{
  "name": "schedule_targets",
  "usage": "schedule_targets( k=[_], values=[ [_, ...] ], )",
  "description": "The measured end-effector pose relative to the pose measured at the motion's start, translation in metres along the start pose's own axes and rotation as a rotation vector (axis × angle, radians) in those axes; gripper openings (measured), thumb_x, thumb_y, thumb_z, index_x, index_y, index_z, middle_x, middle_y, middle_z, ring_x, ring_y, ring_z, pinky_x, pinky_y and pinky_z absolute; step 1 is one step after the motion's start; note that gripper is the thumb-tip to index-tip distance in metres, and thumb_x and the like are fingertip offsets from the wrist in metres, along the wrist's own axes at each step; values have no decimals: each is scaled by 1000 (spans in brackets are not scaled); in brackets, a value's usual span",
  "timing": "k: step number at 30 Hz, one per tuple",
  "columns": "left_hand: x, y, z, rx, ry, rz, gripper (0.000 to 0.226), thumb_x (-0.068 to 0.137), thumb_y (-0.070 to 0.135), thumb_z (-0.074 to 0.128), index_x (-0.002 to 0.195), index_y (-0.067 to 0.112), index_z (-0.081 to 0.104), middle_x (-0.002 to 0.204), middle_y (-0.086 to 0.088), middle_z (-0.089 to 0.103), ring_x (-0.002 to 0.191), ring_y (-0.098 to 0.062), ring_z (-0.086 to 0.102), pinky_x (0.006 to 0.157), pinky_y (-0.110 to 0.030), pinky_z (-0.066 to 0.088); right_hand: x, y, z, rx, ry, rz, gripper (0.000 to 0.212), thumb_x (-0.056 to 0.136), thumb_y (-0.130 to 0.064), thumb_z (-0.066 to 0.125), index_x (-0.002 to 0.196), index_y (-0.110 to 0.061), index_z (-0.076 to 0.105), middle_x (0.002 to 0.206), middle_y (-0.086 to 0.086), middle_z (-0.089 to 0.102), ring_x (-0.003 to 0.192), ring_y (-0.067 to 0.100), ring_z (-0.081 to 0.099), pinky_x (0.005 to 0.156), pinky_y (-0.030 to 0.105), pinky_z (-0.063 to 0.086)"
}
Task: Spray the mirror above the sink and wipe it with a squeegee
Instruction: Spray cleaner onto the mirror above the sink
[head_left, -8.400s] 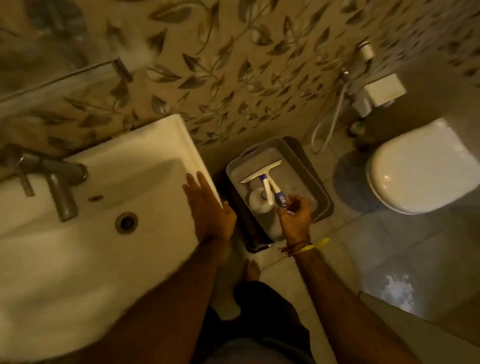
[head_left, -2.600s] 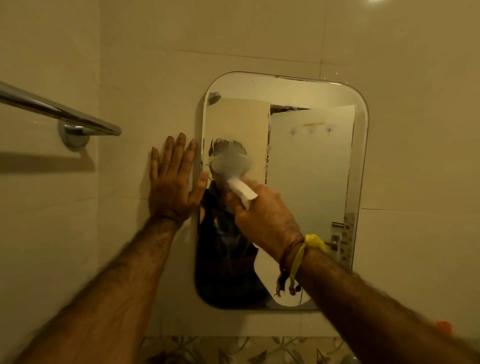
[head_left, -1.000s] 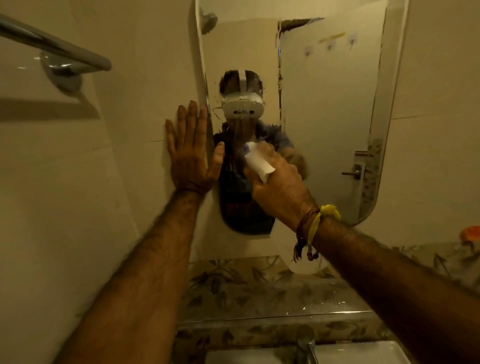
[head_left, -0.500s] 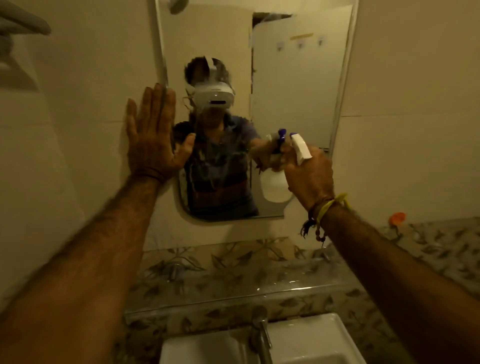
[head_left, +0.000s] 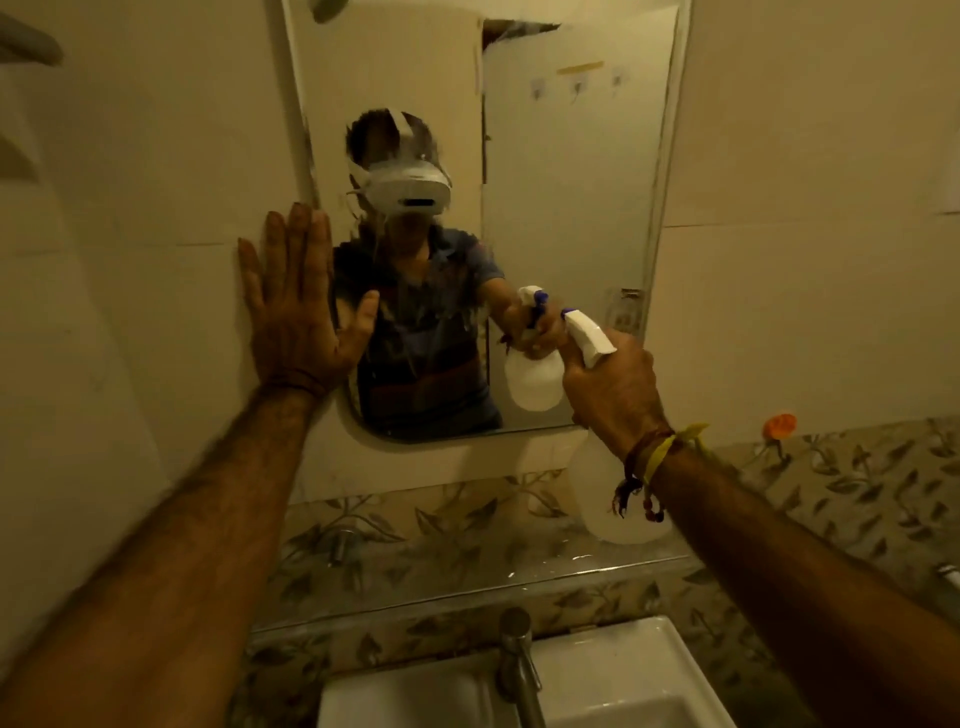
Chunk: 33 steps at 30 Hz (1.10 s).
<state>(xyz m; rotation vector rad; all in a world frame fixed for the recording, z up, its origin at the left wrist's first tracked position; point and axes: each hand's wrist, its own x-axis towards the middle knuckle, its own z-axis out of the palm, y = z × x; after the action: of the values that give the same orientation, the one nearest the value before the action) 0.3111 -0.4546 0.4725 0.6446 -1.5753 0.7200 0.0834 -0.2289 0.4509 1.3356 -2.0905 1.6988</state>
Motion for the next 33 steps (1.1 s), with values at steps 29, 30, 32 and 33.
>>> schedule_targets(
  k=[29, 30, 32, 33],
  values=[
    [-5, 4, 1, 30, -1, 71, 82, 99, 59, 42, 162, 13, 17, 165, -19, 27, 154, -38, 22, 124, -59, 7, -29, 35, 8, -354, -236, 75, 10, 91, -28, 57, 90, -19, 61, 72, -2, 62, 65, 22, 64, 60, 34, 57],
    [-5, 3, 2, 30, 13, 74, 82, 99, 58, 43, 162, 13, 16, 166, -18, 27, 154, -36, 22, 124, -59, 8, -27, 40, 1, -357, -210, 93, 13, 92, -31, 57, 85, -20, 58, 70, -2, 60, 63, 22, 64, 57, 33, 56],
    [-6, 0, 5, 21, 35, 64, 83, 99, 57, 44, 163, 13, 15, 167, -14, 26, 156, -33, 20, 126, -56, 6, -24, 48, -10, -387, -165, 119, 17, 93, -34, 55, 82, -21, 56, 67, -3, 57, 59, 21, 60, 50, 26, 48],
    [-5, -2, 6, 4, 43, 57, 83, 98, 57, 44, 163, 14, 14, 167, -12, 25, 156, -30, 19, 127, -53, 3, -22, 52, -16, -403, -152, 136, 18, 93, -35, 55, 82, -21, 57, 68, -2, 58, 59, 19, 59, 49, 24, 44]
  ],
)
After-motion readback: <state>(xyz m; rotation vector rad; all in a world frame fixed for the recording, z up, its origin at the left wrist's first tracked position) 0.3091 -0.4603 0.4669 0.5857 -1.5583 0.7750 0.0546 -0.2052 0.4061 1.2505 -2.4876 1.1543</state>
